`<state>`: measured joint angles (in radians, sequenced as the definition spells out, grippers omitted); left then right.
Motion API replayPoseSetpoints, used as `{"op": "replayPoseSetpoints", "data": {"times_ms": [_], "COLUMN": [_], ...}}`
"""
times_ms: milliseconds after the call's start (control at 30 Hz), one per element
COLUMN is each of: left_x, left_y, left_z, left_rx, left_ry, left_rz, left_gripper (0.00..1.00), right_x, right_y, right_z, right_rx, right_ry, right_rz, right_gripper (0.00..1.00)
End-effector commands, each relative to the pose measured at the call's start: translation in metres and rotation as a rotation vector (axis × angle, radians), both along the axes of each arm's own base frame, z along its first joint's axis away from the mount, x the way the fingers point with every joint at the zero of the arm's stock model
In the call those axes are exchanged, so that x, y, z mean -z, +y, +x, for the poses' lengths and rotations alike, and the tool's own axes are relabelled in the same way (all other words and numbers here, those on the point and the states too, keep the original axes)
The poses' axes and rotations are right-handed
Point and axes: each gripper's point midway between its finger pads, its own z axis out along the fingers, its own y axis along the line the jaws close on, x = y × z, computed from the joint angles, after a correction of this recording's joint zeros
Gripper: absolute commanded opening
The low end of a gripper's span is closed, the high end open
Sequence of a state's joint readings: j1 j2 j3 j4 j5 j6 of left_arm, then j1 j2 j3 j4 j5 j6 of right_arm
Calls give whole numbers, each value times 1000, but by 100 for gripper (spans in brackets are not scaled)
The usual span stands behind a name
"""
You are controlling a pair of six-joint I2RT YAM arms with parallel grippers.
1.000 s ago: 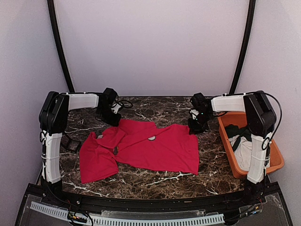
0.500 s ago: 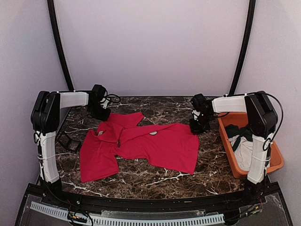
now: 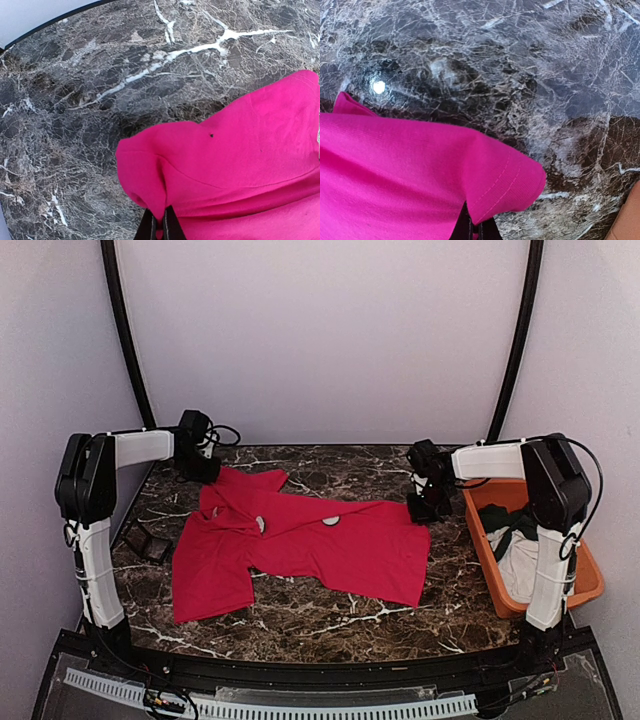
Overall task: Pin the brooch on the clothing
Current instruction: Flatten out the clothing with brooches at the center of the board.
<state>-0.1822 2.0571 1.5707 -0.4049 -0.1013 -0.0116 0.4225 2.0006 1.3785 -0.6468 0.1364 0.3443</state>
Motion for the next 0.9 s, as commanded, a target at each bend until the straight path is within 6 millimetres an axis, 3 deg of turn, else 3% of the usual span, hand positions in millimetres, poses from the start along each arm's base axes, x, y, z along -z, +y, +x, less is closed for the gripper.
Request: {"op": "replayPoseSetpoints", "data": {"times_ms": [0,367,433,467,500,600,667,767,867], "left_x": [-19,-29,-28,-27,-27,-27,-29,-33,-43], "left_y": [29,48,48,49,48,53,57,56,36], "left_z": [15,36,37,37,37,37,40,40,32], "left_rx": [-87,-150,-151,-151,-151,-134,-144,-150,-105], "left_ry": [-76,-134,-139,-138,-137,-140,-150,-147,-139], "left_rz": [77,138,139,140,140,189,213,198,109], "left_gripper": [1,1,10,23,23,3,3,17,41], "right_x": [-1,1,0,-1,-2,-11,-17,-26,-39], "right_y": [-33,-47,-43,-40,-38,-33,-31,-25,-18], "right_z": [-14,-13,-8,-5,-3,5,10,11,6], "right_rx": [5,-4,-8,-11,-14,-21,-28,-52,-74], "right_ry": [48,63,56,52,47,19,0,-11,-24], "right_rz": [-143,-228,-220,-212,-206,-206,-217,-230,-243], "right_gripper": [0,0,0,1,3,4,6,28,44]}}
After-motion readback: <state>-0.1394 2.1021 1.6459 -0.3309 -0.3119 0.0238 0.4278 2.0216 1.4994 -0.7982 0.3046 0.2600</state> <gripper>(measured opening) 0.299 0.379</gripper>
